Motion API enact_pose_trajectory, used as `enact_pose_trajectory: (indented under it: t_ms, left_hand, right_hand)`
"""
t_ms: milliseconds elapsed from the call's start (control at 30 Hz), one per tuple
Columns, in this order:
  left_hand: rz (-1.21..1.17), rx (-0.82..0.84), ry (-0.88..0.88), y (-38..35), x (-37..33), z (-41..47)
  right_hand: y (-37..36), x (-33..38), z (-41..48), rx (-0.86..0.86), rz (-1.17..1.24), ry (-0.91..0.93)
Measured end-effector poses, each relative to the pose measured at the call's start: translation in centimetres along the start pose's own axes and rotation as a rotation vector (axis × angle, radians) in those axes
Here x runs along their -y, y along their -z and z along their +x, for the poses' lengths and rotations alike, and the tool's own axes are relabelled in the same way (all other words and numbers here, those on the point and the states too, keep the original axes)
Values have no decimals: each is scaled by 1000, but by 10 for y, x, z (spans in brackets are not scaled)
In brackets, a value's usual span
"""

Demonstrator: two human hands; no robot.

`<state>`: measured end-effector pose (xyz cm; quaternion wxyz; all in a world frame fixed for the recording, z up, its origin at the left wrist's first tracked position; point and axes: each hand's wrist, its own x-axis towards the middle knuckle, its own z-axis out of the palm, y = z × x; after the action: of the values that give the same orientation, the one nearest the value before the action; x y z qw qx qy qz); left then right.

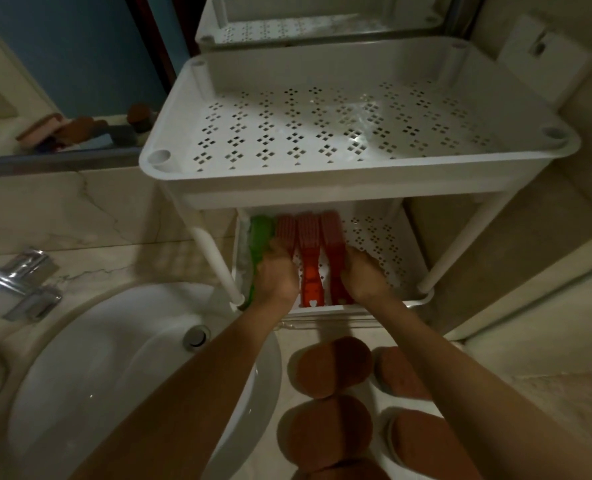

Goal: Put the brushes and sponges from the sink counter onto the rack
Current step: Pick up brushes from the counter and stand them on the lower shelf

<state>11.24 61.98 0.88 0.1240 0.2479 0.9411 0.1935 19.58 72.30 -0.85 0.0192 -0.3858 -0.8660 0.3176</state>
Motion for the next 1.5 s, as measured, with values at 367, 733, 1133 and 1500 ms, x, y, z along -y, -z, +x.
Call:
enact_pose_trajectory:
  t_ms: [367, 733, 1133, 1500]
  left_hand:
    - [62, 54, 61, 6, 0, -11]
    - [-20, 41, 148, 6, 10, -8]
    - [-31, 31, 121, 8, 9, -11]
    - [-368, -121, 105, 82, 25, -102]
  right_hand:
    - [-5, -3, -1, -41, 8, -3]
    - [-6, -3, -2, -52, 6, -18]
    - [2, 1, -11, -48, 28, 0]
    - [2, 65, -115, -315, 268, 178]
